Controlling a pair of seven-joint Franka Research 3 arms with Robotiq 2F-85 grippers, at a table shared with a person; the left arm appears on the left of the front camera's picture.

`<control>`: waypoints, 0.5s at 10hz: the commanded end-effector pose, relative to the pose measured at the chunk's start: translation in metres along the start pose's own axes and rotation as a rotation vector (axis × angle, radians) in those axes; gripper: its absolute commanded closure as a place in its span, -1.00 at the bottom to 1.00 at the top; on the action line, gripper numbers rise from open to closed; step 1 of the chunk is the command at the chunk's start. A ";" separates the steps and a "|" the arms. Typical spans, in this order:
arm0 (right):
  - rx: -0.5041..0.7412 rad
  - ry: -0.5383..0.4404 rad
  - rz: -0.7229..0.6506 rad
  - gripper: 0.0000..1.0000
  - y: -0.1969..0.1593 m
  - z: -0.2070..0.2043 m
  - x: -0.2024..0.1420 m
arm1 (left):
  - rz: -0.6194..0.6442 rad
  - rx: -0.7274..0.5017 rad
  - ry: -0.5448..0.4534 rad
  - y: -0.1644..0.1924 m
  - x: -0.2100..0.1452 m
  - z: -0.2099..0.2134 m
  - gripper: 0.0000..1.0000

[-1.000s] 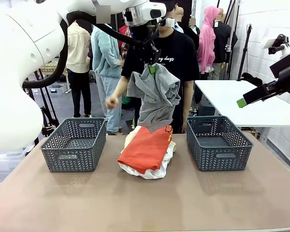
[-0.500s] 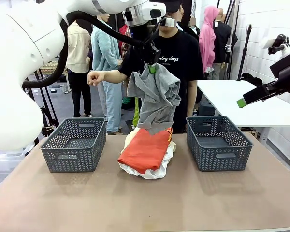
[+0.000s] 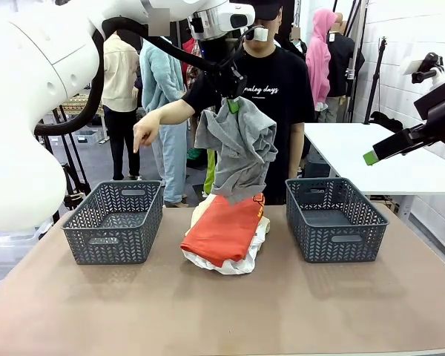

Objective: Sort the tops and bottoms.
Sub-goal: Sort the clothes according to human instructions.

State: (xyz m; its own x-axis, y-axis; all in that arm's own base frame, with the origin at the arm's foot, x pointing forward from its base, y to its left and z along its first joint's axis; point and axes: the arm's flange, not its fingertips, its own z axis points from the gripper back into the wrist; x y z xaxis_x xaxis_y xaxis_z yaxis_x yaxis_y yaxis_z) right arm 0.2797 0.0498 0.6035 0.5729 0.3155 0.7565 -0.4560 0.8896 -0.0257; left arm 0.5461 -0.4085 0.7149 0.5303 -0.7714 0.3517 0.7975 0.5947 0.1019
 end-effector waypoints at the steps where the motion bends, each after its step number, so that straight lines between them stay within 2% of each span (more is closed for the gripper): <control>1: 0.003 0.008 -0.011 -1.00 0.001 -0.001 0.000 | -0.003 0.005 -0.015 0.002 0.000 0.006 1.00; 5: 0.003 0.008 -0.011 -1.00 0.001 -0.001 0.000 | -0.003 0.005 -0.015 0.002 0.000 0.006 1.00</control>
State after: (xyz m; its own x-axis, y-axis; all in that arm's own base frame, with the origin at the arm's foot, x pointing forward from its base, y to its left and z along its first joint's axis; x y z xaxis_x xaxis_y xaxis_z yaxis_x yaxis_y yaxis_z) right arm 0.2797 0.0498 0.6035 0.5729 0.3155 0.7565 -0.4560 0.8896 -0.0257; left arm 0.5461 -0.4085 0.7149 0.5303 -0.7714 0.3518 0.7974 0.5947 0.1019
